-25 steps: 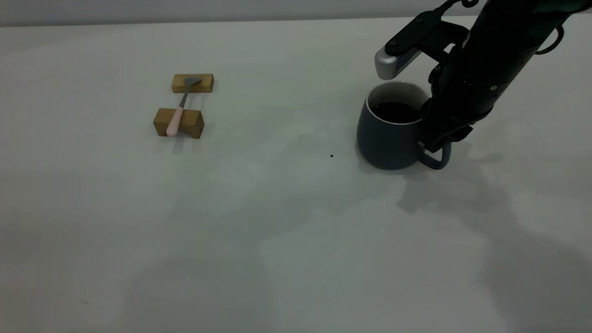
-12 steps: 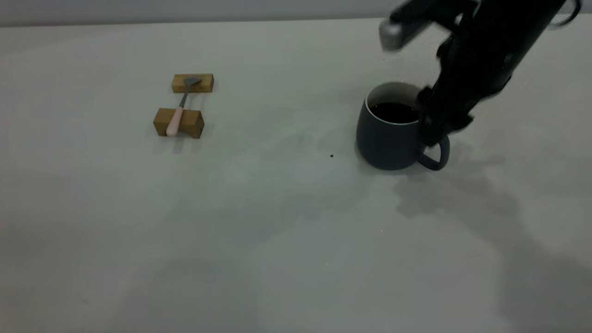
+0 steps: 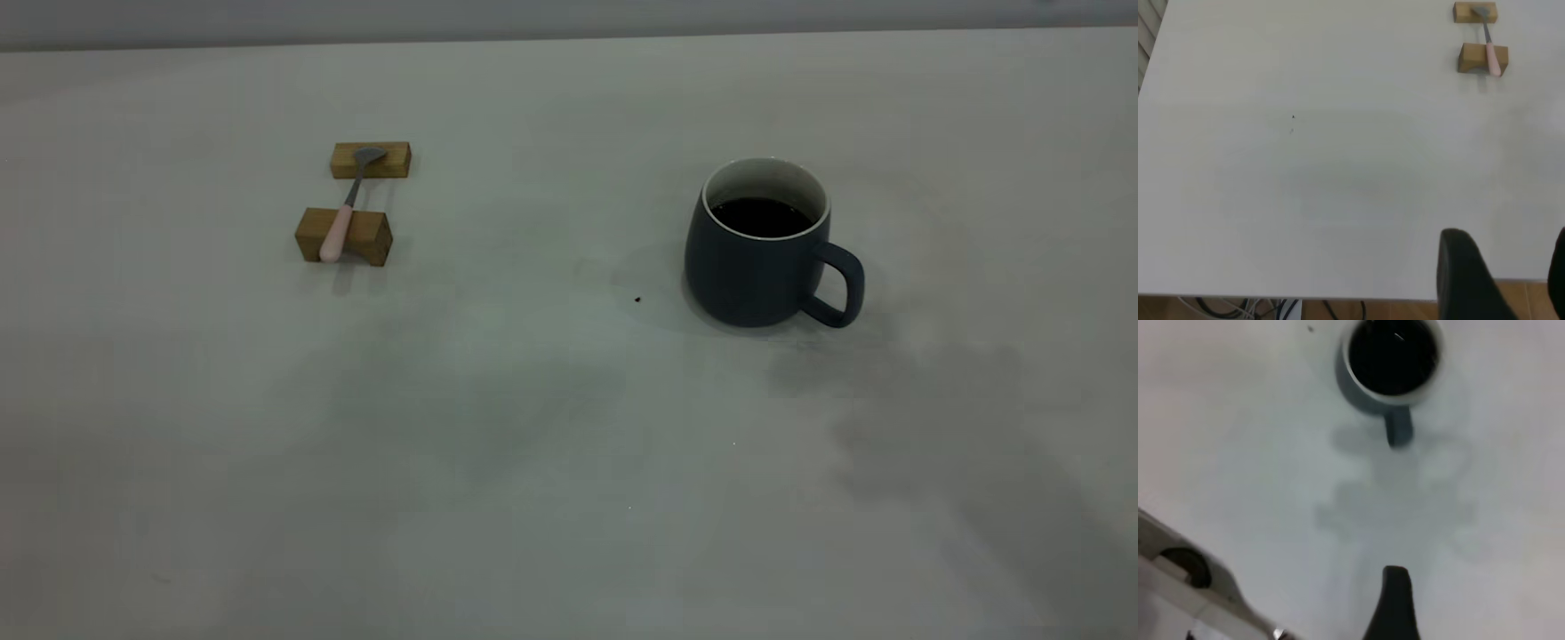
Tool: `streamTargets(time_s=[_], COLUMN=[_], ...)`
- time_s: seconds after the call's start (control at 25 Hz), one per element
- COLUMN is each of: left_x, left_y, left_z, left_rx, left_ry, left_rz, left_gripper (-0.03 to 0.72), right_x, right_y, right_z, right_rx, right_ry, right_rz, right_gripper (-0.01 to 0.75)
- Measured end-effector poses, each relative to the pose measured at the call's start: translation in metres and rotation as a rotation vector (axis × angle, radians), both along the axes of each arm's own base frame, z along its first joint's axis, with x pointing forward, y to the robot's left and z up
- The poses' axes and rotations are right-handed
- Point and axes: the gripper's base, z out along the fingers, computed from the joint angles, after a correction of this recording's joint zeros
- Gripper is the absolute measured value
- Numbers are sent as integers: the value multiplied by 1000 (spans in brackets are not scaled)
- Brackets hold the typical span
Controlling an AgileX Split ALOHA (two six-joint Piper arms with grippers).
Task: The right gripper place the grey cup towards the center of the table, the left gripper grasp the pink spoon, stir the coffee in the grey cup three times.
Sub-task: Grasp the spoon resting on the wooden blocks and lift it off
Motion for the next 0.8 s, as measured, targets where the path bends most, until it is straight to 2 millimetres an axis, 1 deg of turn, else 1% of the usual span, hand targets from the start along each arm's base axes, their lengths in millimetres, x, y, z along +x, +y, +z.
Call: streamTargets(time_s=[0.08, 0.2, 0.24, 0.36, 0.44, 0.56, 0.72, 0.8], left_x=[0, 0, 0, 0, 0, 0, 0, 0], left_y=[0, 0, 0, 0, 0, 0, 0, 0], left_z=[0, 0, 0, 0, 0, 0, 0, 0], left_rx=[0, 0, 0, 0, 0, 0, 0, 0], left_ry=[0, 0, 0, 0, 0, 0, 0, 0], left_rz=[0, 0, 0, 0, 0, 0, 0, 0], left_gripper=[382, 382, 382, 382, 382, 382, 382, 382], right_x=[-24, -62, -74, -106, -128, -163, -201, -215], right_y=[-11, -26, -30, -43, -51, -64, -79, -84], right_z=[23, 48, 56, 73, 77, 73, 48, 31], right_rx=[3, 16, 39, 90, 115, 152, 207, 220], right_ry=[-4, 25, 7, -79, -133, -209, -251, -266], right_rz=[-55, -138, -170, -209, -208, -213, -284, -334], right_gripper=[706, 703, 702, 701, 700, 700, 699, 695])
